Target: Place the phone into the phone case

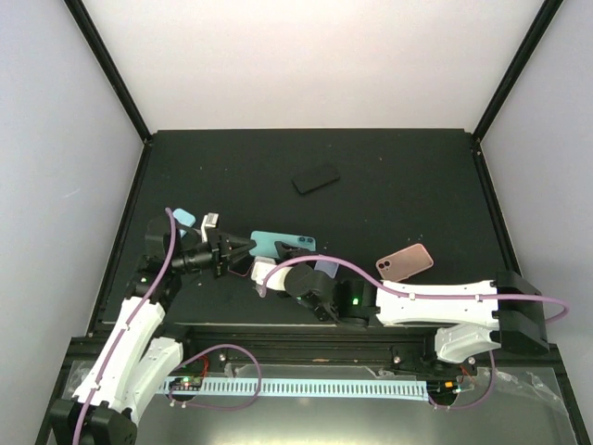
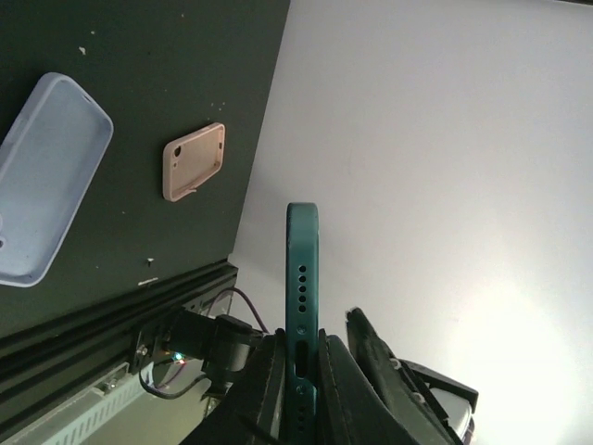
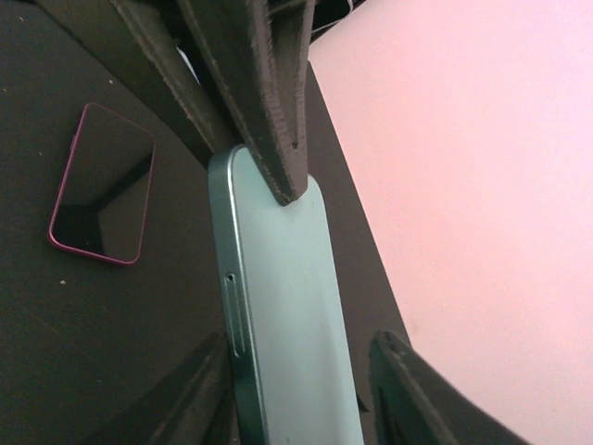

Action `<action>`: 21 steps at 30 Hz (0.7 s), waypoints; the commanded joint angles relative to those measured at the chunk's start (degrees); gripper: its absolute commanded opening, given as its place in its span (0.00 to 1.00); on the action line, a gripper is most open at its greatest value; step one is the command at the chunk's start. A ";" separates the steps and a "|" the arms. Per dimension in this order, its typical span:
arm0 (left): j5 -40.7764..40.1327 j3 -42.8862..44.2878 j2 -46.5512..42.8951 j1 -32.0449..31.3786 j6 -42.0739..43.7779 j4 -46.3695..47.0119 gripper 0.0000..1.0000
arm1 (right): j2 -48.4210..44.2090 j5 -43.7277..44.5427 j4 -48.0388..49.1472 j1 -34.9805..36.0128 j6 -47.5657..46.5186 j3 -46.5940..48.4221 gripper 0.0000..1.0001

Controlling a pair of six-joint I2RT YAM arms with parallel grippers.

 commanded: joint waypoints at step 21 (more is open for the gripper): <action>0.85 -2.29 -3.74 0.31 -9.21 3.11 0.04 | 3.49 6.49 3.54 1.29 0.50 1.12 0.01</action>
